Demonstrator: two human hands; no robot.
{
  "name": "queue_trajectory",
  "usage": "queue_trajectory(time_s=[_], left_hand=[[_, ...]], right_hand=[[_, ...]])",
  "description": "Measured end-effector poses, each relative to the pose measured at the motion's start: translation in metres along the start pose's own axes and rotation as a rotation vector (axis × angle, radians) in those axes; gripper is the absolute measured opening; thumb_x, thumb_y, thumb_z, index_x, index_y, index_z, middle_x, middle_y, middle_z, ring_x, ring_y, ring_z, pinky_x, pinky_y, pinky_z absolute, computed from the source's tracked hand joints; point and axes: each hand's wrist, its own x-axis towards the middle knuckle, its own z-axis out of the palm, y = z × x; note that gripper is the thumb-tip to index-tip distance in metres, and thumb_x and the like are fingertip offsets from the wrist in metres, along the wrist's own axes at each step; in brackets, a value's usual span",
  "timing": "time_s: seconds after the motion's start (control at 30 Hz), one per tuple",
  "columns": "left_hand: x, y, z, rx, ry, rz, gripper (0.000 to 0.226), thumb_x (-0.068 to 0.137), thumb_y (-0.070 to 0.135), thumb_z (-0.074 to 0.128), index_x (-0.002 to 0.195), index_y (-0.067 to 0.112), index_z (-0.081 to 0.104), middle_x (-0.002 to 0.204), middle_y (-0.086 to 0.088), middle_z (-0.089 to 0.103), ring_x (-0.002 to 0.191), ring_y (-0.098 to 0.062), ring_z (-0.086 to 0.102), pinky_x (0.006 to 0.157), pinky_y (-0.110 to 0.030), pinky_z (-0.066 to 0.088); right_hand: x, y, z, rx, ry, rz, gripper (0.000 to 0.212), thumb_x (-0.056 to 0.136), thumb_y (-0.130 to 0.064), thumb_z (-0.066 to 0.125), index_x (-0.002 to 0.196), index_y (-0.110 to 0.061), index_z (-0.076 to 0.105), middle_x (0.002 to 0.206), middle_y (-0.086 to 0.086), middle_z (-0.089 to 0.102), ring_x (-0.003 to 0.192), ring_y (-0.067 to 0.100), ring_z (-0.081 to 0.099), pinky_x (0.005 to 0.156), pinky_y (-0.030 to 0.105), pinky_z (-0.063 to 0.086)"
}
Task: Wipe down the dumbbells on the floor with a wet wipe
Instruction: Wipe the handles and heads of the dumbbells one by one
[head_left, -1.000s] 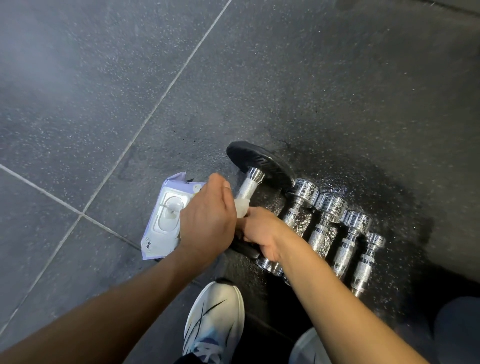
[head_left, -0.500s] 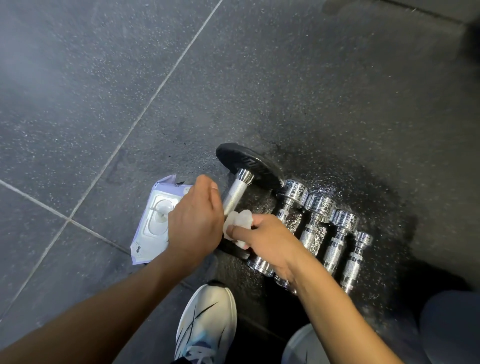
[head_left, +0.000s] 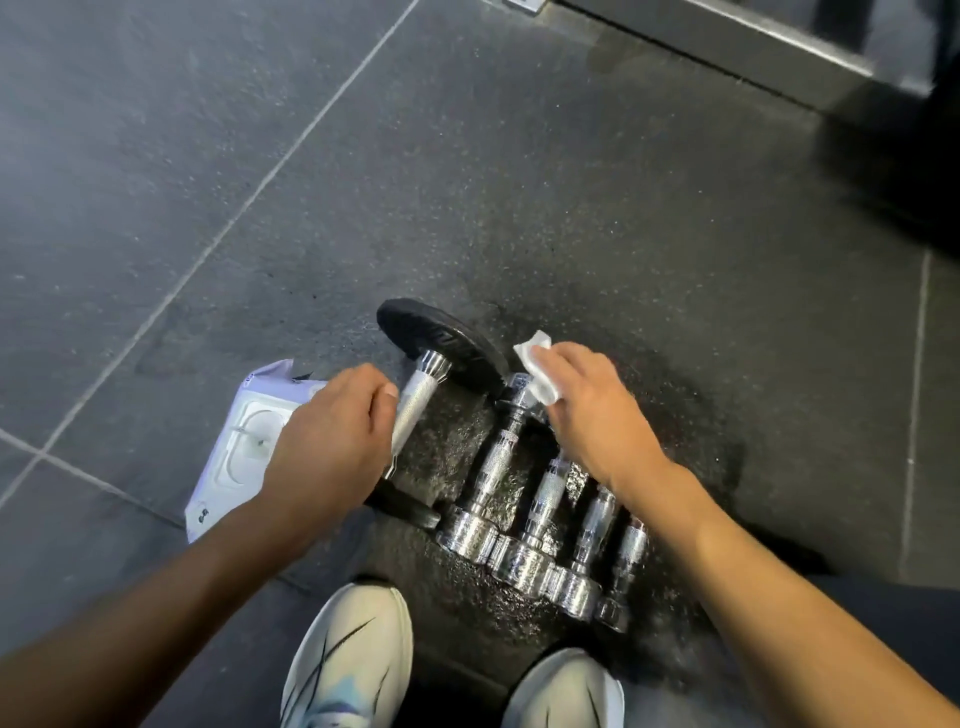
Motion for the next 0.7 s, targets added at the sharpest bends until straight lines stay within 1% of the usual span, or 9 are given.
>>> queue_trajectory(time_s=[0.1,0.23,0.33,0.4,0.43,0.5,0.53,0.6,0.7], left_hand=[[0.002,-0.008,0.0,0.048,-0.037,0.098,0.023,0.101,0.039,0.043,0.085,0.025,0.052,0.083,0.005,0.055,0.083,-0.023,0.054,0.079,-0.047,0.047],[0.003,-0.017,-0.006,0.121,-0.045,0.22,0.029,0.097,0.047,0.039,0.082,0.026,0.05,0.079,0.004,0.053,0.08,-0.025,0.053,0.075,-0.046,0.046],[0.0,-0.02,-0.015,0.206,-0.052,0.31,0.032,0.095,0.048,0.039,0.083,0.023,0.055,0.078,0.004,0.052,0.077,-0.027,0.054,0.073,-0.048,0.046],[0.0,-0.016,-0.025,0.313,-0.035,0.408,0.03,0.095,0.046,0.041,0.083,0.024,0.058,0.079,0.005,0.052,0.076,-0.026,0.056,0.075,-0.047,0.044],[0.0,-0.011,-0.031,0.361,-0.025,0.463,0.027,0.093,0.044,0.042,0.082,0.026,0.058,0.079,0.007,0.052,0.075,-0.024,0.057,0.076,-0.043,0.042],[-0.002,0.002,-0.044,0.395,-0.028,0.561,0.019,0.091,0.043,0.045,0.08,0.029,0.054,0.078,0.012,0.046,0.072,-0.019,0.054,0.07,-0.034,0.031],[-0.003,0.009,-0.048,0.406,-0.057,0.592,0.016,0.09,0.043,0.046,0.079,0.031,0.051,0.077,0.014,0.04,0.07,-0.017,0.052,0.066,-0.031,0.024],[-0.002,0.022,-0.05,0.47,-0.122,0.631,0.016,0.088,0.045,0.044,0.079,0.033,0.049,0.076,0.014,0.037,0.068,-0.014,0.051,0.064,-0.03,0.016],[0.007,0.04,-0.038,0.493,-0.305,0.656,0.025,0.091,0.048,0.036,0.085,0.03,0.051,0.084,0.011,0.051,0.078,-0.016,0.056,0.066,-0.032,0.03]], right_hand=[[0.001,-0.008,0.016,-0.078,-0.261,-0.101,0.06,0.104,-0.009,0.044,0.159,-0.001,0.024,0.166,0.019,0.026,0.155,0.034,0.021,0.128,0.042,0.017],[-0.027,-0.015,0.015,-0.257,-0.297,-0.161,0.079,0.087,0.015,0.018,0.158,-0.001,-0.013,0.166,0.019,-0.017,0.152,0.036,-0.02,0.129,0.045,0.003],[-0.049,-0.029,-0.006,-0.221,-0.477,-0.163,0.08,0.085,0.006,0.006,0.158,-0.017,-0.02,0.162,0.002,-0.033,0.146,0.026,-0.037,0.122,0.04,-0.014],[-0.063,-0.032,-0.012,-0.223,-0.463,-0.201,0.061,0.103,-0.012,0.018,0.162,-0.016,0.003,0.167,0.003,-0.01,0.155,0.027,-0.016,0.122,0.039,-0.009],[-0.069,-0.03,-0.016,-0.229,-0.392,-0.241,0.056,0.106,-0.021,0.031,0.161,-0.015,0.024,0.168,0.006,0.013,0.158,0.028,0.01,0.125,0.042,0.006],[-0.071,-0.026,-0.031,-0.215,-0.294,-0.225,0.045,0.098,-0.027,0.057,0.141,-0.017,0.06,0.142,0.005,0.059,0.127,0.025,0.056,0.109,0.042,0.048],[-0.067,-0.02,-0.038,-0.205,-0.253,-0.192,0.039,0.095,-0.028,0.062,0.133,-0.018,0.066,0.125,0.001,0.061,0.11,0.02,0.057,0.095,0.037,0.055],[-0.052,-0.007,-0.052,-0.179,-0.206,-0.09,0.033,0.099,-0.024,0.06,0.131,-0.017,0.066,0.113,0.001,0.053,0.095,0.015,0.049,0.085,0.028,0.054],[-0.023,0.011,-0.057,-0.023,-0.096,0.078,0.034,0.098,-0.01,0.061,0.132,-0.014,0.064,0.115,0.009,0.054,0.08,0.02,0.055,0.073,0.027,0.049]])
